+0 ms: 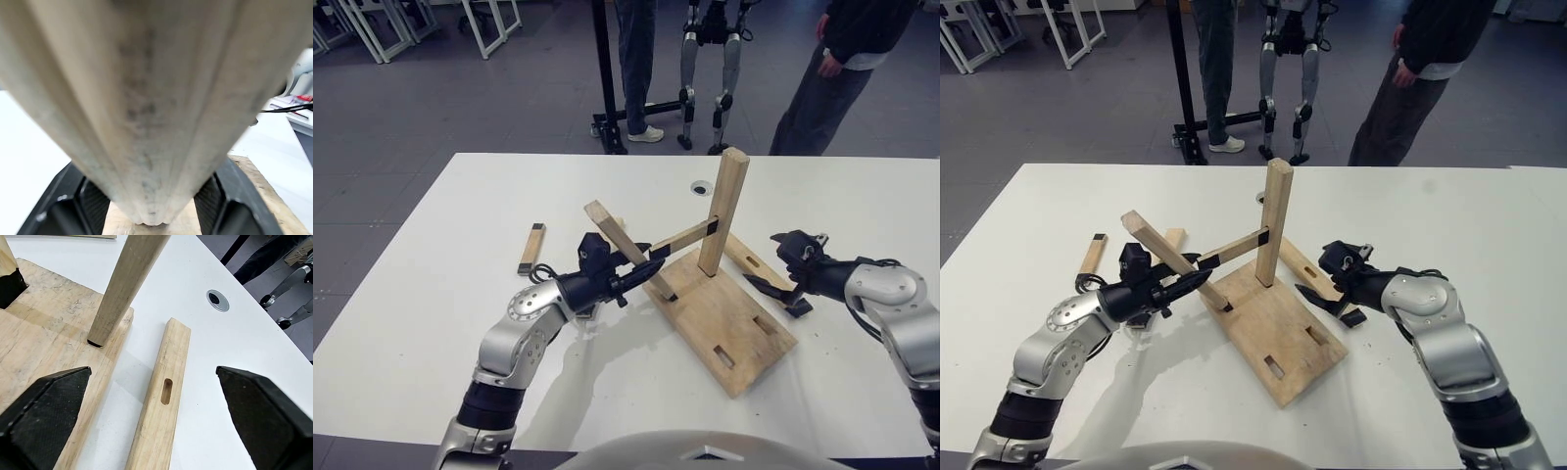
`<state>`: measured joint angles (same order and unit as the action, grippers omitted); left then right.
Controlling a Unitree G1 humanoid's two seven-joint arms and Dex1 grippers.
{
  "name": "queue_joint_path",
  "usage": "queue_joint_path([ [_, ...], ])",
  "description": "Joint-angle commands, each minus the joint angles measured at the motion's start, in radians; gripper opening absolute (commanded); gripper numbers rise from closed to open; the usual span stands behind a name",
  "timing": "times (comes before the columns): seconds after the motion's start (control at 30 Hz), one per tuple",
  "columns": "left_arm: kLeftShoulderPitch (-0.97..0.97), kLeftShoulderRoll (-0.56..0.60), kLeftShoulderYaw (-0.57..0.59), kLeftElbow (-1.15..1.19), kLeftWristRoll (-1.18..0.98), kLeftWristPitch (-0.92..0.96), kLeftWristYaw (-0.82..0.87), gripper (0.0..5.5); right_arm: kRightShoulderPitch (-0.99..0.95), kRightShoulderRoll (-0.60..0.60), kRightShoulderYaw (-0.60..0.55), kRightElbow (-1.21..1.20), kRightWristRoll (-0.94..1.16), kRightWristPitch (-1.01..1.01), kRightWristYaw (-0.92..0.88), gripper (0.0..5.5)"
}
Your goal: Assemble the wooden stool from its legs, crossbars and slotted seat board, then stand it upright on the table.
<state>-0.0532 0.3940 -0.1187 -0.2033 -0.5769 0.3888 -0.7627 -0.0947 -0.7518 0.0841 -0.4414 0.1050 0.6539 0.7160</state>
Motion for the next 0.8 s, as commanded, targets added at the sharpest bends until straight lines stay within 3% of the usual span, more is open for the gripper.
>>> queue_joint_path([
  [0.03, 0.007, 0.058, -0.035, 0.062, 0.047, 0.069, -0.04, 2.03, 0.006, 0.016, 0.007, -0.017, 0.005, 0.009, -0.015, 4.72],
  [0.33, -0.046, 0.093, -0.103, 0.01, 0.074, 0.088, -0.072, 2.03, -0.017, 0.089, 0.046, -0.034, -0.005, 0.051, -0.083, 4.72],
  [0.6, -0.141, 0.121, -0.094, 0.166, 0.06, 0.114, -0.176, 2.03, -0.039, 0.115, 0.08, -0.028, -0.011, 0.05, -0.102, 4.72],
  [0.8, -0.168, 0.128, -0.161, 0.202, 0.107, 0.099, -0.228, 2.03, -0.042, 0.118, 0.091, -0.028, -0.012, 0.048, -0.104, 4.72],
])
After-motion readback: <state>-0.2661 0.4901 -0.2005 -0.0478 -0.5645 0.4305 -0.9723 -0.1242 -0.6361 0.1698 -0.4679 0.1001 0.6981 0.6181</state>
